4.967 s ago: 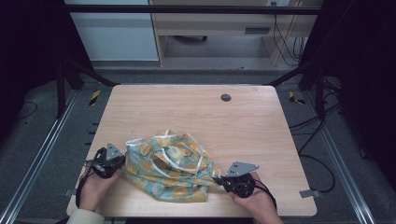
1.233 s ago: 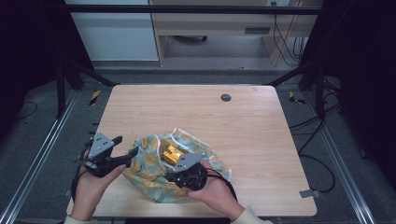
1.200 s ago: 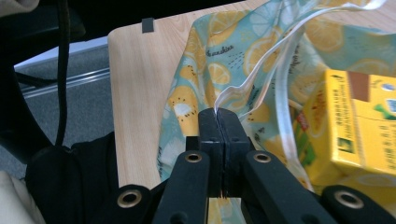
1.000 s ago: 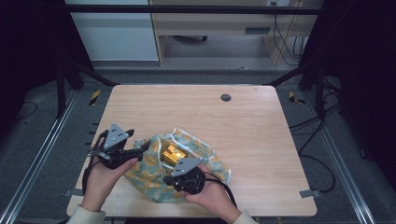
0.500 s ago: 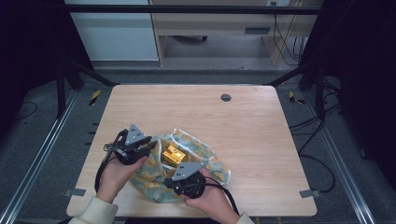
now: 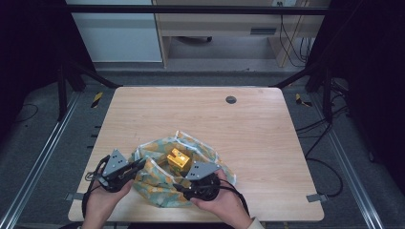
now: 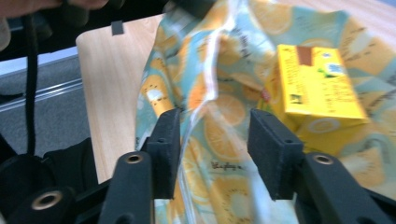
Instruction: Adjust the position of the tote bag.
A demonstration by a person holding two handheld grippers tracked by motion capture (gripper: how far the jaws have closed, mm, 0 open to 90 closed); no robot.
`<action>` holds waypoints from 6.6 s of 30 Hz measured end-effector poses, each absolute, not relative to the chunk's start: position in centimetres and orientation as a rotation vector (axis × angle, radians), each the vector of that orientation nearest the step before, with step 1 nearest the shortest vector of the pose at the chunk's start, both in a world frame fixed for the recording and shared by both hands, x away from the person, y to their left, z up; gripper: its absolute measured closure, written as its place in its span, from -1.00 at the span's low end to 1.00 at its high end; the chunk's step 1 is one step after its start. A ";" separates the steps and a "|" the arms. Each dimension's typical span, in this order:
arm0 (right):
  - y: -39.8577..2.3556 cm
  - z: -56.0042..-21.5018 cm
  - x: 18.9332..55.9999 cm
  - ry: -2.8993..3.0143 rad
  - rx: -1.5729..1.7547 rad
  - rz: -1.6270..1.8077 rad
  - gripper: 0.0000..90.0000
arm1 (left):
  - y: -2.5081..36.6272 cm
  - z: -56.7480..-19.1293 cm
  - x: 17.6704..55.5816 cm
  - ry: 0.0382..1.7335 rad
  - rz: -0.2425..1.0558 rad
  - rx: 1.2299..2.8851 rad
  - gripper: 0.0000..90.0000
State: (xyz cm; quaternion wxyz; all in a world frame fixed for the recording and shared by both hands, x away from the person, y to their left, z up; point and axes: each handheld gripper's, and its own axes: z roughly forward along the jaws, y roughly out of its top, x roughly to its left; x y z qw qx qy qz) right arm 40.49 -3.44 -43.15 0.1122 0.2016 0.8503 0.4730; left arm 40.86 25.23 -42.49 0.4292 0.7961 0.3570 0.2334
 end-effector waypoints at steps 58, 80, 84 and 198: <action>-6.1 -39.5 55.5 2.338 0.877 1.149 1.00 | 23.9 -45.6 38.5 0.796 0.606 2.267 0.91; -5.4 -44.2 58.0 2.388 0.986 0.998 1.00 | 23.0 -46.5 38.7 0.802 0.580 2.351 1.00; -5.9 -44.2 58.5 2.364 1.019 0.996 1.00 | 22.9 -46.6 38.6 0.792 0.572 2.365 1.00; -14.4 -46.8 46.5 2.344 0.931 1.060 0.02 | 23.5 -44.0 43.3 0.942 0.854 2.038 0.16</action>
